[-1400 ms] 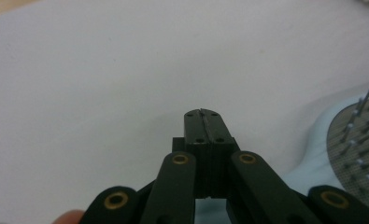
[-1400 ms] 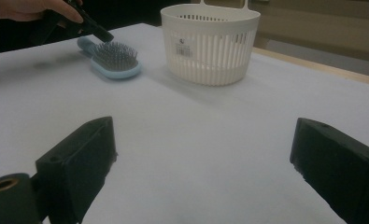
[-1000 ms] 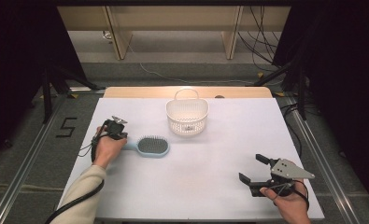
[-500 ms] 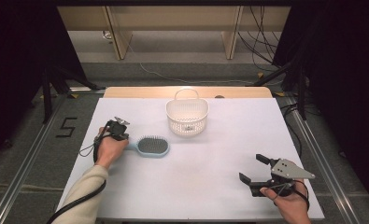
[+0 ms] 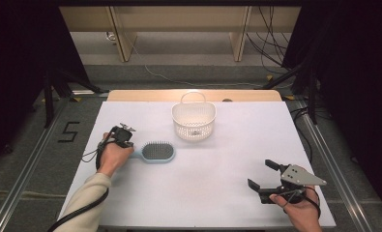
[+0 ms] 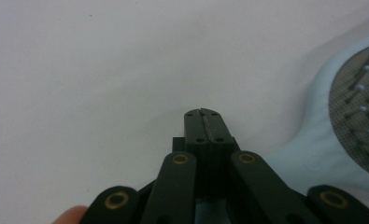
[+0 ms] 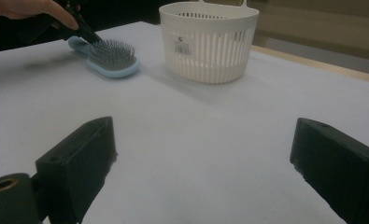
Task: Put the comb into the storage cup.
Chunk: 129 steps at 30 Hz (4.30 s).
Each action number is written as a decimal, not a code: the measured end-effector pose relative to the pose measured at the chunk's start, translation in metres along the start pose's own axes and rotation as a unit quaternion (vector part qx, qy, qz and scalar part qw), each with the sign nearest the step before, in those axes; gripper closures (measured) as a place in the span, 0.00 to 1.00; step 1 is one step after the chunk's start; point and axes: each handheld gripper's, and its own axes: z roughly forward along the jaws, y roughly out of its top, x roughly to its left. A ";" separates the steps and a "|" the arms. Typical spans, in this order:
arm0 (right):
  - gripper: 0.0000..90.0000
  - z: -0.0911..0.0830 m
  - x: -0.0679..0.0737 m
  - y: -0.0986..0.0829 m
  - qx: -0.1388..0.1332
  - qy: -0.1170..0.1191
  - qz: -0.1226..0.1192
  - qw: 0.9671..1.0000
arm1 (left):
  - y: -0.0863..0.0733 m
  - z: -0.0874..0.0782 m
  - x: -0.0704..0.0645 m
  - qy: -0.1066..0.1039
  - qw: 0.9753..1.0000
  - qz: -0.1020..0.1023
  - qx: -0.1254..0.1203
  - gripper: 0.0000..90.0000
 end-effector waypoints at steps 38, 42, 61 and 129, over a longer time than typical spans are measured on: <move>0.08 -0.001 0.000 0.000 0.000 0.000 -0.001 1.000 | -0.041 -0.044 -0.038 -0.071 0.995 0.039 0.055 1.00; 0.08 -0.001 0.000 0.000 0.000 -0.001 -0.002 1.000 | -0.043 -0.046 -0.040 -0.069 0.995 0.042 0.056 1.00; 0.09 -0.001 0.000 0.000 0.001 0.001 -0.002 1.000 | -0.048 -0.050 -0.045 -0.071 0.995 0.046 0.060 1.00; 0.09 0.000 0.000 0.000 0.005 0.000 -0.003 1.000 | -0.024 -0.070 -0.068 -0.044 0.998 0.032 0.018 0.05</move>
